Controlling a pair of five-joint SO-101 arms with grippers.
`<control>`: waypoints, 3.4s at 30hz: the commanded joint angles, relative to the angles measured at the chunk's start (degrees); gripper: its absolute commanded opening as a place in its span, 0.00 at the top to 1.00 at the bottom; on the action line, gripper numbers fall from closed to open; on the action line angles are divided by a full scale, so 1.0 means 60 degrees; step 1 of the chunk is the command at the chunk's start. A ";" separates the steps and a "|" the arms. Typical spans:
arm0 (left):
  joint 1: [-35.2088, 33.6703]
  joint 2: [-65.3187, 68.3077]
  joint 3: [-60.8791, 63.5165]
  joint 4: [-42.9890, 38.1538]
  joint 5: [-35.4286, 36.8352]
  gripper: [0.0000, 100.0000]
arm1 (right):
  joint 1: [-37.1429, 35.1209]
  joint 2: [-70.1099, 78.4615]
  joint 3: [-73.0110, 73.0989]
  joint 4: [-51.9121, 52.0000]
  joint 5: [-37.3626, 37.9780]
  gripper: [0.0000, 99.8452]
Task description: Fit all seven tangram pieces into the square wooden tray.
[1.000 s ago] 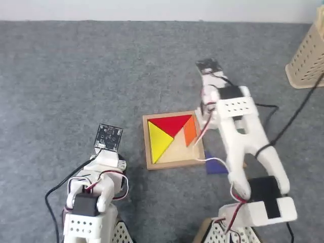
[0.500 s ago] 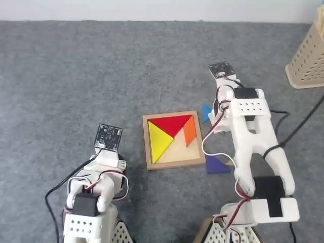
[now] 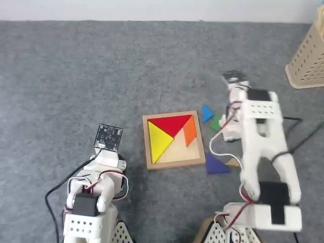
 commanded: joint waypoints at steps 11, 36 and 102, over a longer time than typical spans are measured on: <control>-0.0044 -0.0190 -0.0168 0.0059 0.0059 0.99 | 0.0549 -0.1707 0.3311 -0.1004 0.4322 0.86; -0.0059 -0.0190 -0.0168 0.0059 0.0059 0.99 | 0.0198 0.0198 0.1685 -0.1414 -0.6418 0.78; -0.0059 -0.0190 -0.0168 0.0059 0.0059 0.99 | -0.0125 0.0652 0.2286 -0.1736 -0.2799 0.82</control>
